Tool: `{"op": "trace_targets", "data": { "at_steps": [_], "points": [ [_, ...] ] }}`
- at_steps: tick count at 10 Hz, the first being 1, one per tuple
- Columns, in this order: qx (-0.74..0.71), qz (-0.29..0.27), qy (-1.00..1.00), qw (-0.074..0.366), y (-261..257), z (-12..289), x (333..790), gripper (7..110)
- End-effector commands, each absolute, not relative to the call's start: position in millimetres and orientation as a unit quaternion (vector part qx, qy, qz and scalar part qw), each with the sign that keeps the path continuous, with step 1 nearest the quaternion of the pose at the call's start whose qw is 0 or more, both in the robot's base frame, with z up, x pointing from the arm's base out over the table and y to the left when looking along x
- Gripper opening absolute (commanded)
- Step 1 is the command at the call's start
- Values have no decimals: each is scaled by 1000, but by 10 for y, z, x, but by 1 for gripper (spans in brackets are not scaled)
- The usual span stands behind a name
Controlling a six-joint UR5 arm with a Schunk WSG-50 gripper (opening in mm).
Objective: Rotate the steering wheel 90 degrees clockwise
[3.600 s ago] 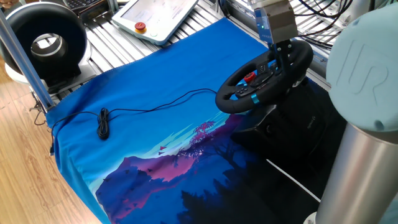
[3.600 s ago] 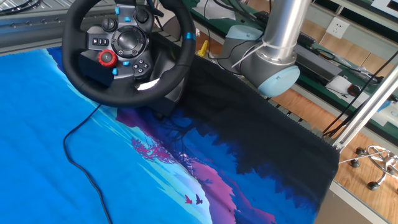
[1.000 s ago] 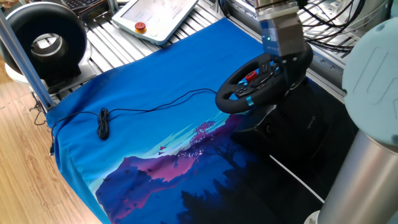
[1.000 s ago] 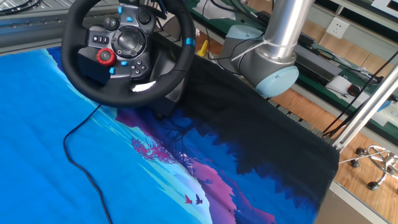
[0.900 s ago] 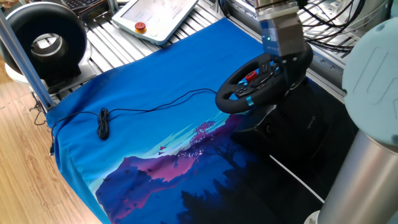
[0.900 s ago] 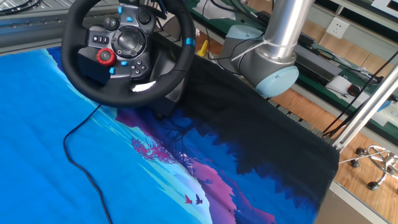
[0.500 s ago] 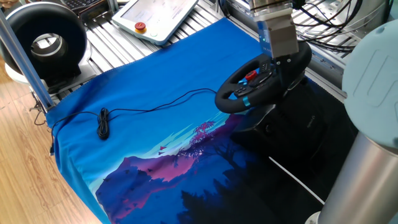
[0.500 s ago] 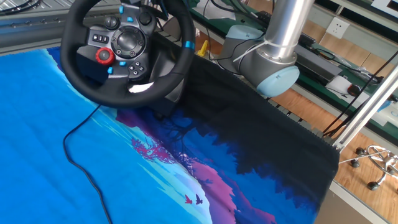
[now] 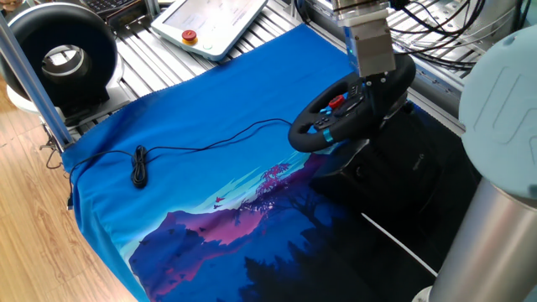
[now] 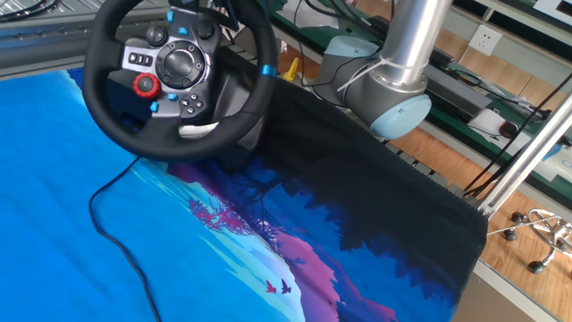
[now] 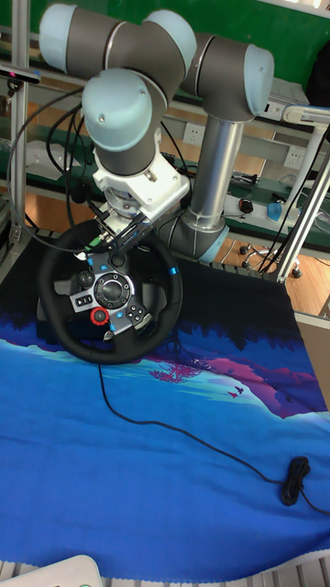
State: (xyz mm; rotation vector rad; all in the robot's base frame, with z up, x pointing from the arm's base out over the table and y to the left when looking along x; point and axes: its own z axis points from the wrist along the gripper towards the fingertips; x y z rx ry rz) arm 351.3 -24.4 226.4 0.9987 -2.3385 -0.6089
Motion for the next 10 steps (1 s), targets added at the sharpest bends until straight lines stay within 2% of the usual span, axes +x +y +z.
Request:
{"op": "trace_targets", "data": {
  "at_steps": [1, 10],
  "points": [
    [355, -228, -869, 257, -17, 2209, 3565, 7],
    [341, -217, -879, 254, 222, 1988, 3637, 7]
  ]
}}
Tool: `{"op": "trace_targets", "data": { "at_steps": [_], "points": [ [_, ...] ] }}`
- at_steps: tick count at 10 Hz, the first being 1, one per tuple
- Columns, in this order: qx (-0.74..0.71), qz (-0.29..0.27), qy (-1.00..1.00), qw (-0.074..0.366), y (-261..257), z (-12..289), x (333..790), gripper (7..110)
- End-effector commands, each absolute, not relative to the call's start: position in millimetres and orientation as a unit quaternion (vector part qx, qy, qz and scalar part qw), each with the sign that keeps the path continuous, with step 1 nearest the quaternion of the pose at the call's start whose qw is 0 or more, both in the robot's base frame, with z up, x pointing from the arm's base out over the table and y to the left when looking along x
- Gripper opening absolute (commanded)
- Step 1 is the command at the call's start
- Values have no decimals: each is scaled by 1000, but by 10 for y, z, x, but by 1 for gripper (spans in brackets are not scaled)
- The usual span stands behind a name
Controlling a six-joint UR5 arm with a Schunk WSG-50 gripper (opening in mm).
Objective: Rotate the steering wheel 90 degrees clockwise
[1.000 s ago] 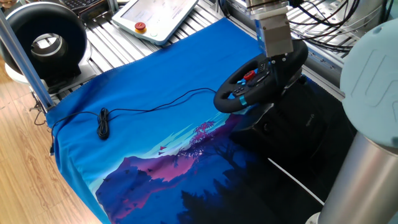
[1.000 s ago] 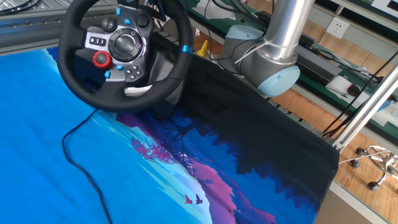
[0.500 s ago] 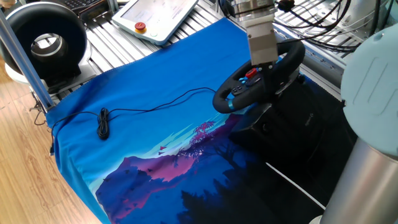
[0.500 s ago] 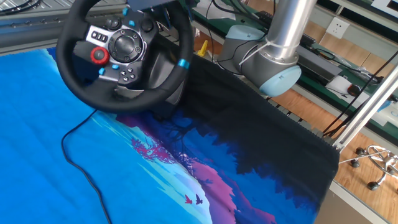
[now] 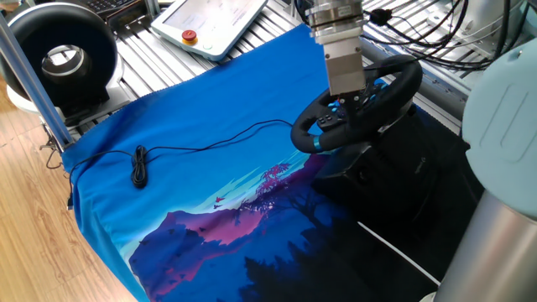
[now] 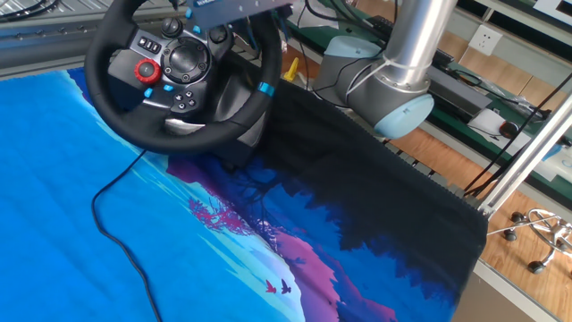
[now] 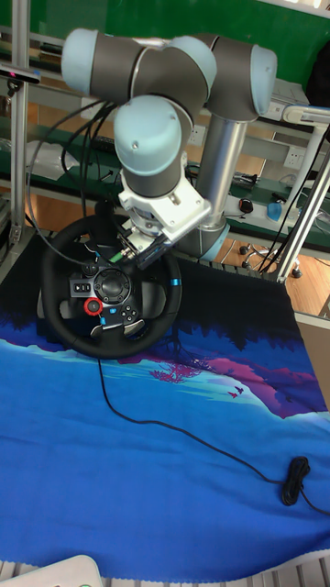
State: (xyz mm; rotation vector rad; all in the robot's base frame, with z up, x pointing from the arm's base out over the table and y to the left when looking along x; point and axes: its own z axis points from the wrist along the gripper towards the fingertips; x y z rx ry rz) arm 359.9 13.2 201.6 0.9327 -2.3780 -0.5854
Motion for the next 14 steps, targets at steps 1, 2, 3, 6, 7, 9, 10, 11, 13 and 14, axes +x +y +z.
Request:
{"op": "trace_targets", "data": {
  "at_steps": [1, 2, 3, 6, 7, 9, 10, 11, 13, 14],
  "points": [
    [342, -208, -879, 258, 187, 1995, 3642, 7],
    [344, -202, -878, 265, 133, 2049, 3652, 7],
    [352, -205, -873, 270, 93, 2156, 3668, 7],
    [362, -209, -867, 271, 25, 2313, 3707, 22],
    [361, -209, -867, 271, 31, 2312, 3707, 22],
    [360, -201, -869, 274, -30, 2320, 3694, 22],
    [360, -196, -869, 277, -94, 2336, 3688, 22],
    [359, -193, -869, 280, -138, 2357, 3675, 22],
    [363, -191, -866, 286, -266, 2425, 3634, 22],
    [370, -192, -862, 289, -357, 2477, 3598, 22]
  ]
}}
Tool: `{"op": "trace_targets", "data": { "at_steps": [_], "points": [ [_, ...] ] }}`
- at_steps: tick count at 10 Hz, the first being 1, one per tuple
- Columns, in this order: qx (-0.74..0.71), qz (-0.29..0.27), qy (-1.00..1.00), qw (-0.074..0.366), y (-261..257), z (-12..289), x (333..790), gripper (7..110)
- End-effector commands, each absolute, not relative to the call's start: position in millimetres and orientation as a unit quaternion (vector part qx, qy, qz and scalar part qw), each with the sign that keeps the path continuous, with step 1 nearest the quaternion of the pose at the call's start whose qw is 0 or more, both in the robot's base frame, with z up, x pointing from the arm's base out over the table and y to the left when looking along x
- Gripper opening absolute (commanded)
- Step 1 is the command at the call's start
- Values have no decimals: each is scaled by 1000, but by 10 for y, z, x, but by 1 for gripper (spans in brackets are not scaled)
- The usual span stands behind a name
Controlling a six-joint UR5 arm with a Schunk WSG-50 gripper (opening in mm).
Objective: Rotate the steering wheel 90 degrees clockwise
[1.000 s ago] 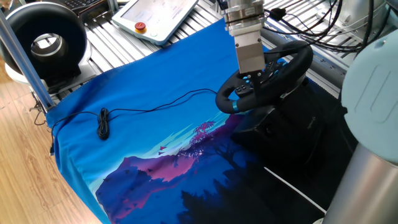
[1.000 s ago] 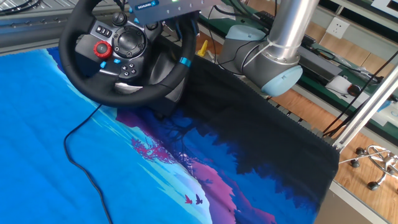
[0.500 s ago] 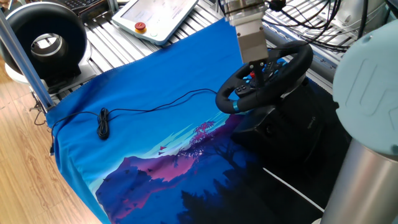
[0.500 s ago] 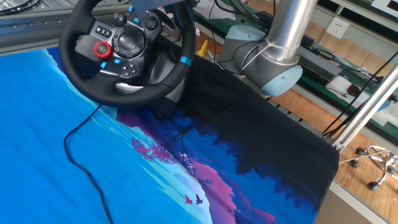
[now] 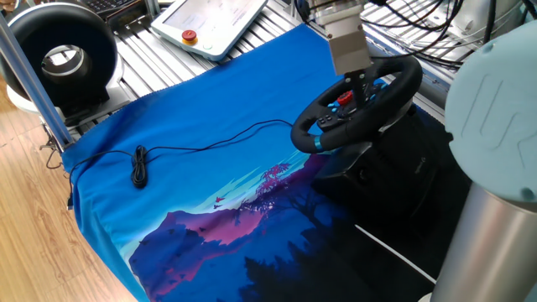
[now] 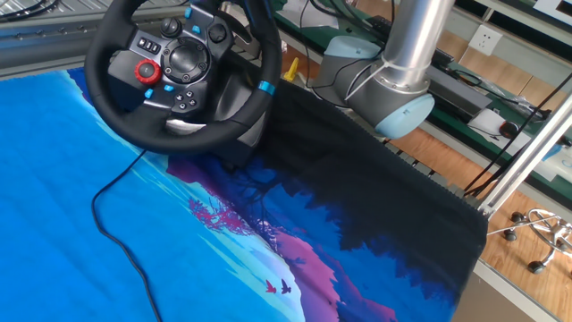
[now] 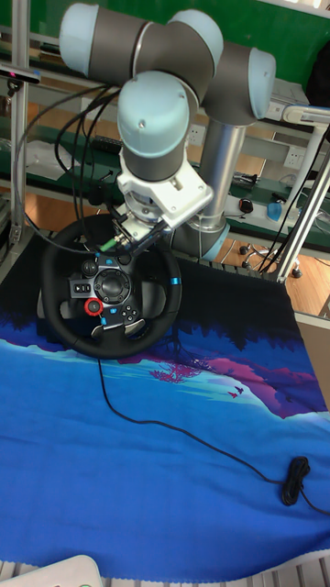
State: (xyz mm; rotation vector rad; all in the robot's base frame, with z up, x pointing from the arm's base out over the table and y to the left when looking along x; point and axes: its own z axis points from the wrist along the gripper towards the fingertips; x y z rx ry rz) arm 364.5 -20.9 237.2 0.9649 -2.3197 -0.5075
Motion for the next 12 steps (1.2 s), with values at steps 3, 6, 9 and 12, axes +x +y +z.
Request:
{"op": "trace_targets", "data": {
  "at_steps": [3, 6, 9, 12],
  "points": [
    [384, -202, -855, 285, -498, 2500, 3525, 22],
    [393, -201, -852, 282, -650, 2446, 3446, 22],
    [404, -202, -849, 274, -676, 2436, 3463, 44],
    [410, -215, -844, 271, -614, 2451, 3454, 44]
  ]
}}
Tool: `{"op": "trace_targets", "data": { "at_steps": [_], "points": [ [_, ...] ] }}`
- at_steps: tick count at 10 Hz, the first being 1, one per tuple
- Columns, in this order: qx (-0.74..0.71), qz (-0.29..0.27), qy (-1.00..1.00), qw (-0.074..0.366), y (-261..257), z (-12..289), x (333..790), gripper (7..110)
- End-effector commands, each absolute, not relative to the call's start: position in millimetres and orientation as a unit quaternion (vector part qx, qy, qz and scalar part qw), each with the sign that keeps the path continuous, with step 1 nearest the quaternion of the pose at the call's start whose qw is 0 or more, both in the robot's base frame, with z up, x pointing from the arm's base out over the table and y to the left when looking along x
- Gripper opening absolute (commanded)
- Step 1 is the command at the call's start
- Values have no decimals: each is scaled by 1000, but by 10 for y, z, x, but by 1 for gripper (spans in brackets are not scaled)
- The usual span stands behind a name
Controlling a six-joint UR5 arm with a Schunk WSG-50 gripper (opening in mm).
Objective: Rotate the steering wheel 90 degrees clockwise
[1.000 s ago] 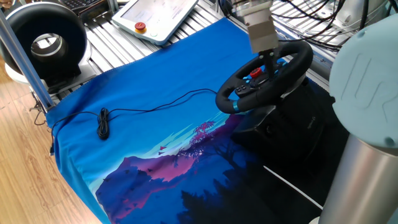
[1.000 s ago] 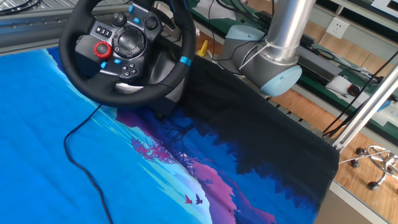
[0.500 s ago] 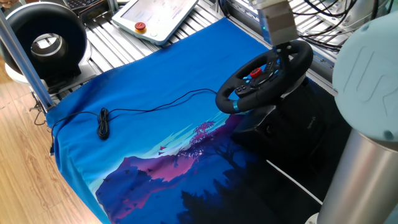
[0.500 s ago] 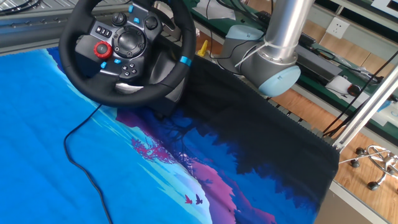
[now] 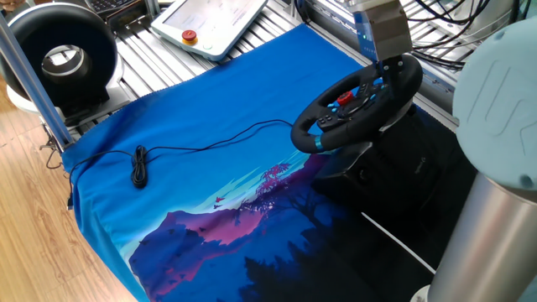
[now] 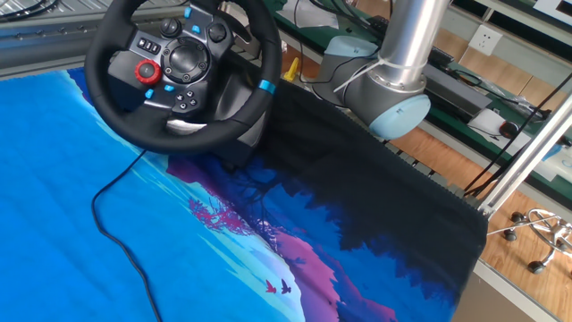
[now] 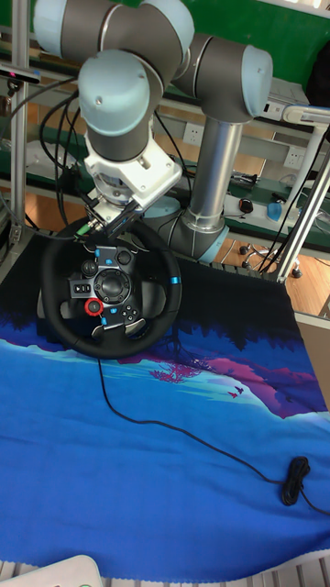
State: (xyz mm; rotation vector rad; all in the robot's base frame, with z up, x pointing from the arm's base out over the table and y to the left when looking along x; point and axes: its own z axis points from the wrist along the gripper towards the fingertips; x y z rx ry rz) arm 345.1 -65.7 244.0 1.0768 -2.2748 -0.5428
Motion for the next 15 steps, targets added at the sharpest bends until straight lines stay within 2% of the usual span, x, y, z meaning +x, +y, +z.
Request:
{"op": "trace_targets", "data": {
  "at_steps": [1, 9, 13, 15],
  "points": [
    [411, -218, -843, 269, -589, 2447, 3459, 44],
    [410, -202, -850, 263, -525, 2370, 3708, 44],
    [416, -215, -845, 258, -549, 2254, 3601, 44],
    [413, -224, -842, 265, -545, 2311, 3516, 44]
  ]
}}
